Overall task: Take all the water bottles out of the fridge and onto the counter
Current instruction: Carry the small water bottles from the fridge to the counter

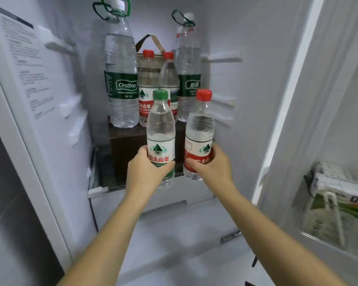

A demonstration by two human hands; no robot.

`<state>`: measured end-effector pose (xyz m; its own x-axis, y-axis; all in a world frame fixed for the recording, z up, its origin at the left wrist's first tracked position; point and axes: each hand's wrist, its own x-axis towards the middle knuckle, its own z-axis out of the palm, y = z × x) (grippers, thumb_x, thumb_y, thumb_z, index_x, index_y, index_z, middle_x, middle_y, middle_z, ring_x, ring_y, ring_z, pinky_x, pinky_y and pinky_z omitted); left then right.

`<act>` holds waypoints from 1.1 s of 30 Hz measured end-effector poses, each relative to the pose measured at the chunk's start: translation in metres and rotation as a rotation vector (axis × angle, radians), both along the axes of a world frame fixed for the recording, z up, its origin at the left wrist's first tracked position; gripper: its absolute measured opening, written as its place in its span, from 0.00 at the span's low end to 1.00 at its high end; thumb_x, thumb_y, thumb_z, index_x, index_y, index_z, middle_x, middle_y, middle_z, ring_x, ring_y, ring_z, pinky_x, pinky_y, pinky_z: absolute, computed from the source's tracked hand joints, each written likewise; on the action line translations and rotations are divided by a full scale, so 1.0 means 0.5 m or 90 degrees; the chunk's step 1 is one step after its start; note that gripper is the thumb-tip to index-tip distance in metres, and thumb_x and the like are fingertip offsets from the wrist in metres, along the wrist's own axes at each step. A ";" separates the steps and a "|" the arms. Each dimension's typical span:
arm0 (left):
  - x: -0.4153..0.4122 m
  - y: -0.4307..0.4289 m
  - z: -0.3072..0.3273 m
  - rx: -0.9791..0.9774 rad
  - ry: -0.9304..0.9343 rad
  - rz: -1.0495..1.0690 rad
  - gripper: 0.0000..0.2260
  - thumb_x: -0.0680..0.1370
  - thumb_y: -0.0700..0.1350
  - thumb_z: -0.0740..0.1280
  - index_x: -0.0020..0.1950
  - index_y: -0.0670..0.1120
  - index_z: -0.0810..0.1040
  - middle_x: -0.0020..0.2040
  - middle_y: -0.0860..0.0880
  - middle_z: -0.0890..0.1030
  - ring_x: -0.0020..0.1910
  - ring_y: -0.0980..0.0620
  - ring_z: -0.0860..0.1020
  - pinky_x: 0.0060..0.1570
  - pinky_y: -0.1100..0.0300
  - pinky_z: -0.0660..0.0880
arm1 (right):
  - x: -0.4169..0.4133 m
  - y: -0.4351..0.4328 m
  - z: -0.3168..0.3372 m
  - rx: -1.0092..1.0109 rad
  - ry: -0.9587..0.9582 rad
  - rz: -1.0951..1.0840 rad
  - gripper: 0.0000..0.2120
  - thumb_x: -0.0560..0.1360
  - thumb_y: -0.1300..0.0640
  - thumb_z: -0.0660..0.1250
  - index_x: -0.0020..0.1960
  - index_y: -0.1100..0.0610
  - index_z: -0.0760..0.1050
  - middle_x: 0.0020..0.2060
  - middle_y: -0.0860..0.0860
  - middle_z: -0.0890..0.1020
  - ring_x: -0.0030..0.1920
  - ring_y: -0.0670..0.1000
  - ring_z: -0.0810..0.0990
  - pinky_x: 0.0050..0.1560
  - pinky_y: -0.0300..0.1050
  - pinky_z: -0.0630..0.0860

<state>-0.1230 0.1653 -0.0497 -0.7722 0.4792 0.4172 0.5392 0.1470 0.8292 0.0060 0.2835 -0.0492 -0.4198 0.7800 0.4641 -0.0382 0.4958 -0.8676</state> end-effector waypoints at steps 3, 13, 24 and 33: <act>0.022 -0.035 -0.094 -0.015 -0.037 0.018 0.27 0.64 0.51 0.80 0.59 0.50 0.74 0.56 0.52 0.82 0.48 0.53 0.79 0.42 0.62 0.75 | 0.023 -0.019 -0.086 -0.038 -0.042 0.002 0.24 0.64 0.56 0.81 0.52 0.42 0.72 0.42 0.34 0.81 0.44 0.31 0.79 0.36 0.25 0.73; 0.047 -0.072 -0.283 -0.075 -0.094 0.057 0.24 0.64 0.51 0.79 0.52 0.55 0.69 0.45 0.57 0.78 0.43 0.52 0.78 0.34 0.63 0.69 | 0.032 -0.042 -0.280 -0.124 -0.192 -0.028 0.24 0.63 0.53 0.79 0.49 0.41 0.67 0.42 0.37 0.80 0.43 0.35 0.79 0.36 0.28 0.73; 0.050 -0.067 -0.332 -0.040 -0.139 0.037 0.26 0.65 0.50 0.80 0.56 0.55 0.68 0.46 0.60 0.78 0.44 0.61 0.77 0.35 0.68 0.70 | 0.032 -0.018 -0.313 -0.142 -0.197 -0.004 0.28 0.63 0.54 0.81 0.53 0.42 0.66 0.45 0.38 0.79 0.45 0.36 0.79 0.36 0.28 0.73; -0.009 -0.065 -0.253 0.022 -0.194 -0.121 0.29 0.66 0.47 0.80 0.58 0.63 0.66 0.53 0.64 0.77 0.52 0.65 0.76 0.45 0.65 0.74 | 0.033 0.031 -0.231 -0.158 -0.102 0.185 0.40 0.60 0.47 0.78 0.68 0.38 0.65 0.56 0.38 0.79 0.55 0.40 0.80 0.47 0.34 0.78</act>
